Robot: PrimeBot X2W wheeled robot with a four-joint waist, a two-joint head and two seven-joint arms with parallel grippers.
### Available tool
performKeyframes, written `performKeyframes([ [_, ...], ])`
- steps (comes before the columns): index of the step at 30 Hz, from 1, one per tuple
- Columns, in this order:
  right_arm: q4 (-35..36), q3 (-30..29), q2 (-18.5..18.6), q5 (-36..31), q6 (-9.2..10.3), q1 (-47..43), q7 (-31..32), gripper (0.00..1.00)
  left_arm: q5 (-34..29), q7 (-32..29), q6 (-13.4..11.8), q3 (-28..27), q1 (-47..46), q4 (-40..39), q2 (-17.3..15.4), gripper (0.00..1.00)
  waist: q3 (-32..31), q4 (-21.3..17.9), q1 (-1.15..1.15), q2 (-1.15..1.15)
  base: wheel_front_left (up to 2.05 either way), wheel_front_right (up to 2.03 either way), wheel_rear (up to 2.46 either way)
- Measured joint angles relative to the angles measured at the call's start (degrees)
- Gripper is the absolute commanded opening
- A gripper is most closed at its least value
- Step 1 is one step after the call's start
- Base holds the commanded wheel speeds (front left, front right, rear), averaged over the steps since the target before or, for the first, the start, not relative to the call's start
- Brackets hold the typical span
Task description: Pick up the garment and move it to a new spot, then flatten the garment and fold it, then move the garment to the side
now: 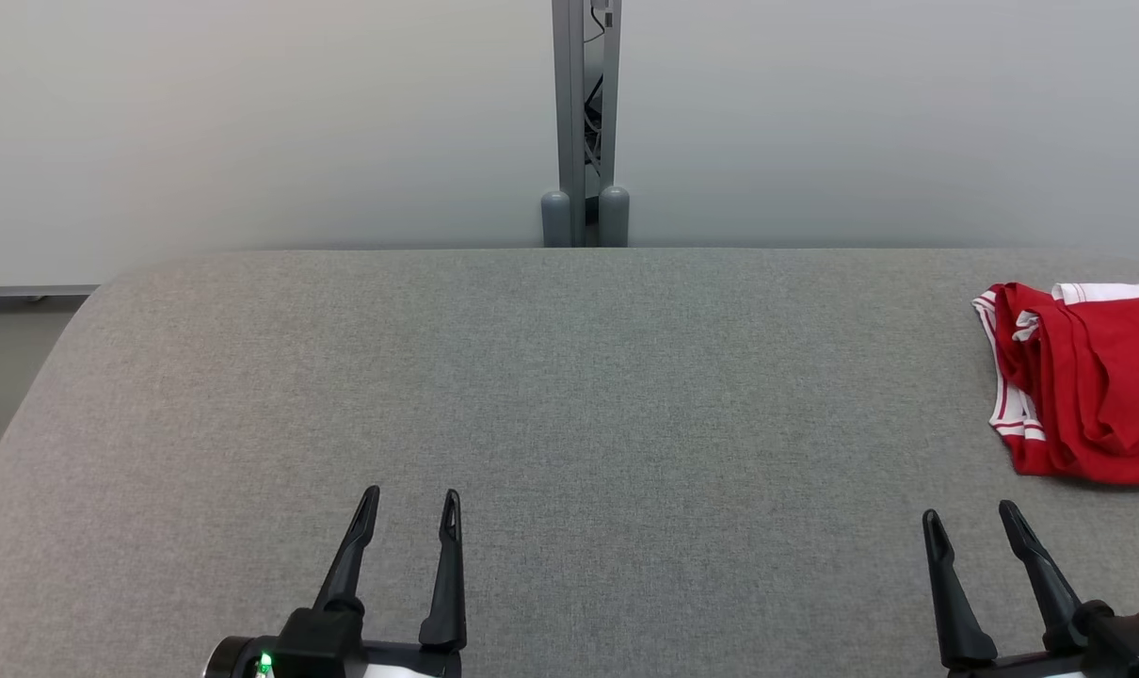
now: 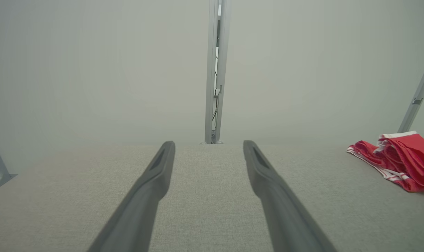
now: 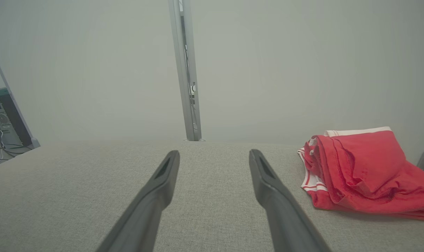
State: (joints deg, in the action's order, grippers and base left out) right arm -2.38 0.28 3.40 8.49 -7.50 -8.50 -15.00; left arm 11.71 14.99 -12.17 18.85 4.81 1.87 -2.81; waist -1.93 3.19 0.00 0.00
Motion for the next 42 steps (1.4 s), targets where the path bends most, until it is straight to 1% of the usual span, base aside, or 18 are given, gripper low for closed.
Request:
performKeyframes([
  [19, -0.24, 0.42, -0.4, 0.1, 0.0, 0.28, -0.01, 1.0, 0.15, 0.0, 0.16, -0.54, 0.06, 0.96, 0.01, 1.0, -0.08, -2.35, 0.0, 0.0, 0.0, 0.0, 0.0],
  [26, -0.23, 0.35, -0.42, 0.1, 0.0, 0.28, -0.01, 1.0, 1.14, 0.0, 0.09, -0.56, 0.23, 1.45, 0.01, 1.0, -0.3, -3.52, 0.0, 0.0, 0.0, 0.0, 0.0],
  [29, -0.2, 0.34, -0.43, 0.1, 0.0, 0.28, -0.01, 1.0, 2.43, 0.0, 0.56, -0.49, 0.34, 1.91, 0.01, 1.0, -0.38, -3.91, 0.0, 0.0, 0.0, 0.0, 0.0],
  [30, -0.44, 0.41, -0.46, 0.1, 0.0, 0.24, 0.02, 0.0, 2.31, -0.04, 0.55, -0.49, 0.4, 2.2, 0.01, 0.0, -0.4, -4.0, 0.0, 0.0, 0.0, 0.0, 0.0],
  [35, -2.79, 0.56, -1.08, 0.69, 0.0, -0.92, 0.35, 0.0, 2.91, -0.45, 0.55, -0.14, 2.04, 4.41, 0.02, 0.0, -0.36, -4.03, 0.0, 0.0, 0.0, 0.0, 0.0],
  [37, -2.92, 0.34, -1.08, 2.82, 0.0, -0.96, 0.55, 0.0, 4.98, -0.93, 0.71, -0.27, 2.01, 4.57, 0.01, 0.0, -0.32, -4.02, 0.0, 0.0, 0.0, 0.0, 0.0],
  [42, -2.94, -0.48, -0.93, 8.94, 0.0, -0.93, 1.66, 0.0, 10.48, -2.41, 2.12, -0.81, 1.04, 5.92, -0.01, 0.0, -0.21, -3.99, 0.0, 0.0, 0.0, 0.0, 0.0],
])
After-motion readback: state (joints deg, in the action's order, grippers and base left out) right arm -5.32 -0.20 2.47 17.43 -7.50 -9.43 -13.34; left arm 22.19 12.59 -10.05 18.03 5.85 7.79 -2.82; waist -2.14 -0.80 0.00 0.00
